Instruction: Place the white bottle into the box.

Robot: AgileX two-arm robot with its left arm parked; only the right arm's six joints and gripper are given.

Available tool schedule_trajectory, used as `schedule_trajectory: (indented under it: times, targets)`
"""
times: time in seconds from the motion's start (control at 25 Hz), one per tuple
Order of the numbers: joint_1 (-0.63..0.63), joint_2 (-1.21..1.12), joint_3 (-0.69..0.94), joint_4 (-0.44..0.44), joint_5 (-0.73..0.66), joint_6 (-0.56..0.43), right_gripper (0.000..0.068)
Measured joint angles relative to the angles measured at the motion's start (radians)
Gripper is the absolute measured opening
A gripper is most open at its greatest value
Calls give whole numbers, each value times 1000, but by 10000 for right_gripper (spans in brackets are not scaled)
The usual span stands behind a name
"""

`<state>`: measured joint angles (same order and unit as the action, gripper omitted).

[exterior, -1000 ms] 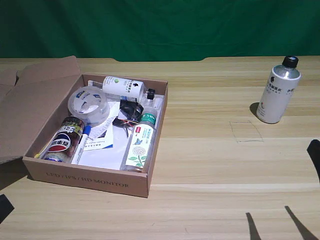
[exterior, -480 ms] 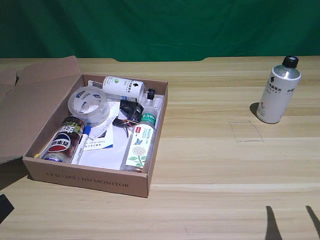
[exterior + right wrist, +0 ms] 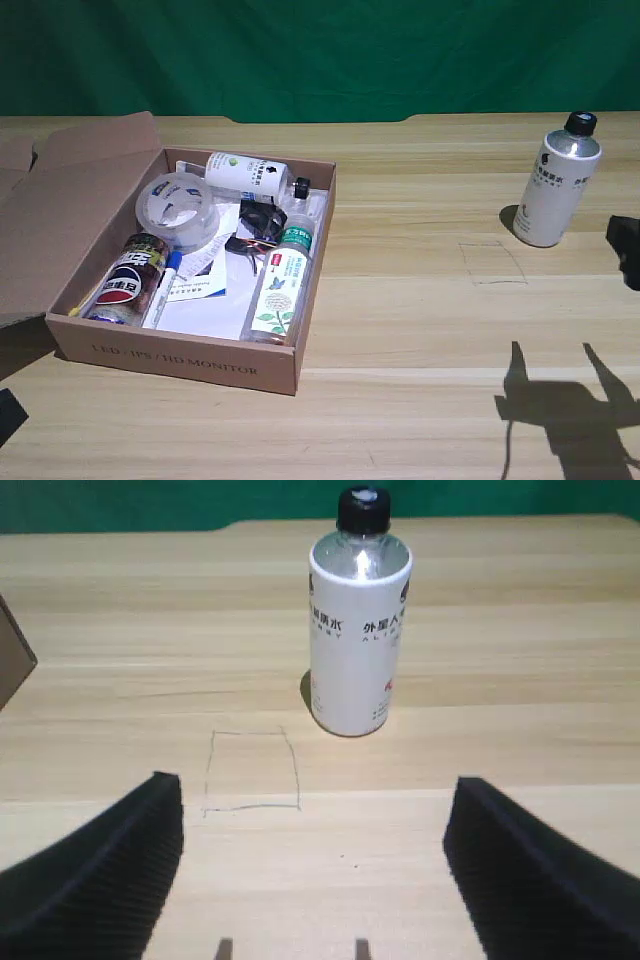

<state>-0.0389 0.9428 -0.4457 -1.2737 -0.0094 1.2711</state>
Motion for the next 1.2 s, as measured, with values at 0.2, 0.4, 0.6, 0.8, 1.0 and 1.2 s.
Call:
schedule_trajectory:
  times: [0.2, 0.4, 0.6, 0.8, 1.0, 1.2]
  targets:
    - [0, 223, -132, 0, 0, 5, 633]
    - [1, 417, -274, 0, 1, 5, 633]
    - [1, 564, -407, 0, 9, 8, 633]
    - [1, 659, -491, 2, 19, 40, 633]
    - [1, 729, -550, 2, 27, 49, 633]
    - [1, 785, -592, 2, 43, 49, 633]
